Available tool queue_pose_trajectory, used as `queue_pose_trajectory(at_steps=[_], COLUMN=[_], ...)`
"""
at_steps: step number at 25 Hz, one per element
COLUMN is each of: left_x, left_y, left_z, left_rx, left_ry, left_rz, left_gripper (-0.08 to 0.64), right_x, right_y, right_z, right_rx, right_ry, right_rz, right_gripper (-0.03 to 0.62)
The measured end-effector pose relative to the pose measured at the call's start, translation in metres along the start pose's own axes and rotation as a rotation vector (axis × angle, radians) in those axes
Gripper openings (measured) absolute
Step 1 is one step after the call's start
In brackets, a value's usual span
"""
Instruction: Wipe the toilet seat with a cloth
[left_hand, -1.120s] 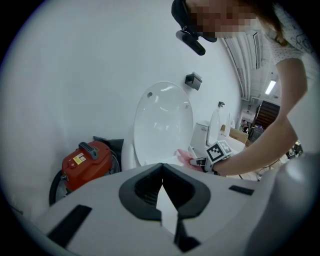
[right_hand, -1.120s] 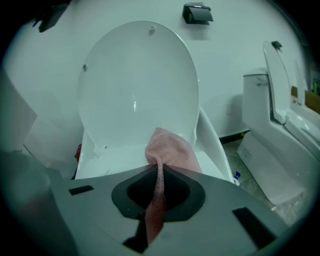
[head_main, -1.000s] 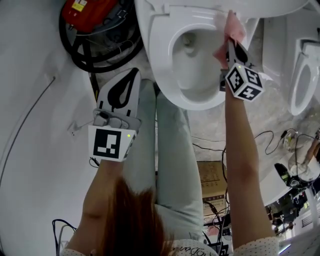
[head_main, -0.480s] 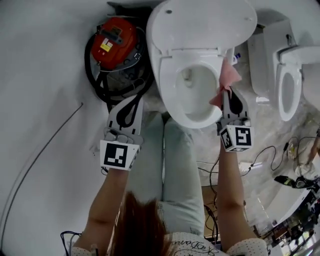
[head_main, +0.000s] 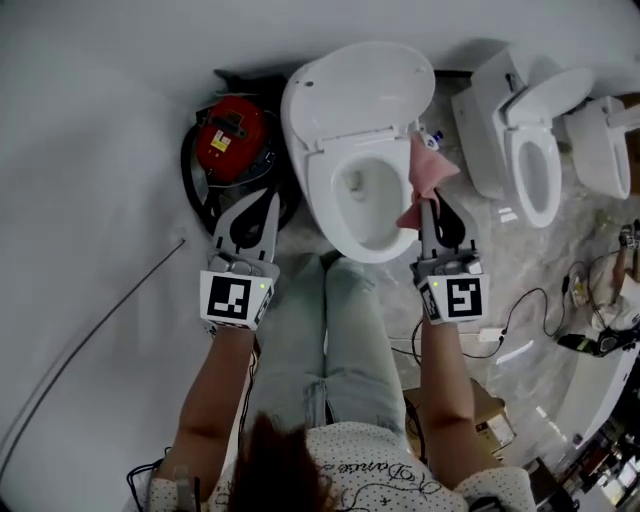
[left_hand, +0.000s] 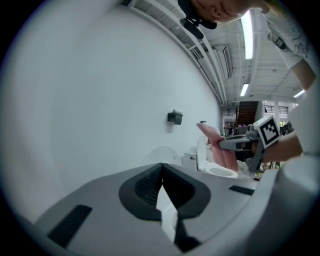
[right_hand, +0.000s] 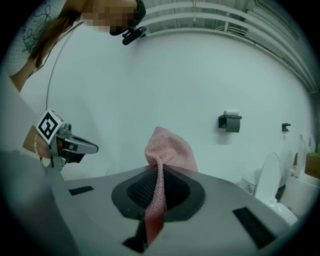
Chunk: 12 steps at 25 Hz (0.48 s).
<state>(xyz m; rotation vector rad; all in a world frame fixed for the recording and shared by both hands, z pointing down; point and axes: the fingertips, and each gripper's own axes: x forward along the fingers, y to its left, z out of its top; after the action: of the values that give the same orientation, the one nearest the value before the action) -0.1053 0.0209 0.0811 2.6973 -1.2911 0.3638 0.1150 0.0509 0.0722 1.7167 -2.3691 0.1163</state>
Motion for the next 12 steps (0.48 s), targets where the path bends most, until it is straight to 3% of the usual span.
queue_pose_trajectory(at_steps=[12], left_x=[-0.028], left_y=[-0.029], left_z=[0.128], left_rx=[0.064], left_ry=[-0.161], left_rz=[-0.076], left_gripper=[0.002], right_x=[-0.059], right_y=[0.006], right_z=[0.141], right_rx=[0.023], right_ry=[-0.199], right_rz=[-0.057], right_gripper=[0.025])
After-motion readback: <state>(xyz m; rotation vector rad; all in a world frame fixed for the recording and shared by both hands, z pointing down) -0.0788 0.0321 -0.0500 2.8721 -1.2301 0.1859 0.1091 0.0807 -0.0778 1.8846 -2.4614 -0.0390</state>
